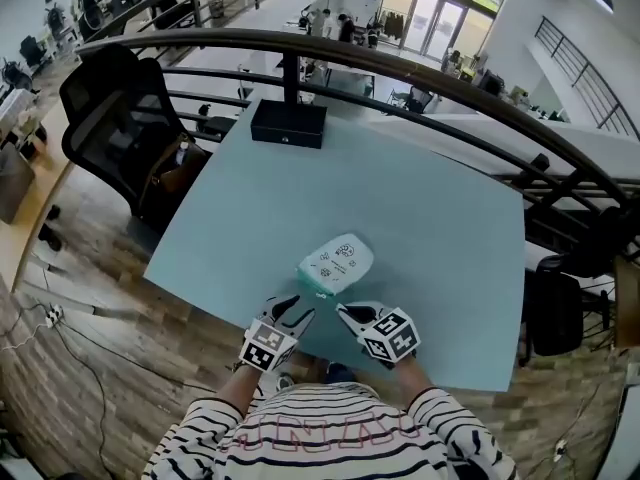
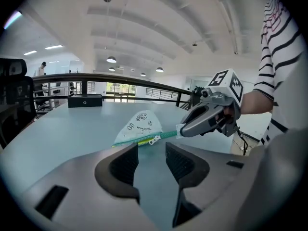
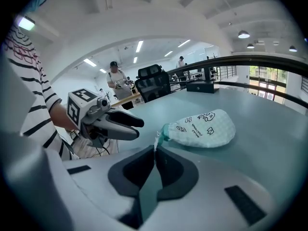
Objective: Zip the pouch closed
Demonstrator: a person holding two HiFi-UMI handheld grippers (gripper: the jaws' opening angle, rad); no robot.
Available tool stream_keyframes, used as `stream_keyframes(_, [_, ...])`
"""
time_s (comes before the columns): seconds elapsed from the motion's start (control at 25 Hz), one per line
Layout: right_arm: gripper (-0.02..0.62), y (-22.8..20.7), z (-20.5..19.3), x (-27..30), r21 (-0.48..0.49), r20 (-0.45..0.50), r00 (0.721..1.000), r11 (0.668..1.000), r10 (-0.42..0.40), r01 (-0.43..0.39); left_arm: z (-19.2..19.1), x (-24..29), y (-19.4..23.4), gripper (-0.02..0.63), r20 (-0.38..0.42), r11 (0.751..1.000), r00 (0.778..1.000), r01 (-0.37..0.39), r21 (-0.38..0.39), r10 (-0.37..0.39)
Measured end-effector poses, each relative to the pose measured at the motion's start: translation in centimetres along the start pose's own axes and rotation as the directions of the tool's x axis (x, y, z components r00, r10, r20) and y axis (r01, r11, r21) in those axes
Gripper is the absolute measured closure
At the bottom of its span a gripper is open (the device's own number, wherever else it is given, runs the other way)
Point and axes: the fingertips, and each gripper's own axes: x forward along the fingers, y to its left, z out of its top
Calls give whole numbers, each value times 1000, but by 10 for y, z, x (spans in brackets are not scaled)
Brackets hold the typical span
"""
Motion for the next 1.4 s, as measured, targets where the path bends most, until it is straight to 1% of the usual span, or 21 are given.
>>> stream_keyframes(0.24, [558,19,-9,-4,7,3,999,999,-41,41,-12,9,-5,448,-18,998,998,67,0,-67])
stream_keyframes(0.52, [558,34,-18,-15,11,4,998,998,-62,62,-17,19,-32,448,-1,985,987,163,-53,-164])
stream_keyframes(0.76, [558,35,-22,-13,11,-1,997,997,-71,71,-17,19,-45,445,52,964,972,233,-126,-228])
stream_keyframes(0.92, [558,36,-24,-15,18,-3,997,997,-75,75,-16,15,-43,445,81,960,972,231,-159,-221])
stream_keyframes(1.04, [558,35,-25,-16,21,0,997,997,-75,75,-18,15,-43,500,77,962,973,229,-152,-220])
stream_keyframes(1.12, [558,35,-23,-16,21,1,998,997,-71,71,-17,15,-45,554,76,961,971,237,-145,-228])
stream_keyframes(1.24, [558,37,-23,-14,14,-1,998,998,-64,64,-17,21,-48,554,61,966,974,223,-130,-217])
stream_keyframes(1.4, [558,36,-22,-16,16,6,998,998,-63,63,-21,29,-44,554,26,979,988,155,-134,-152])
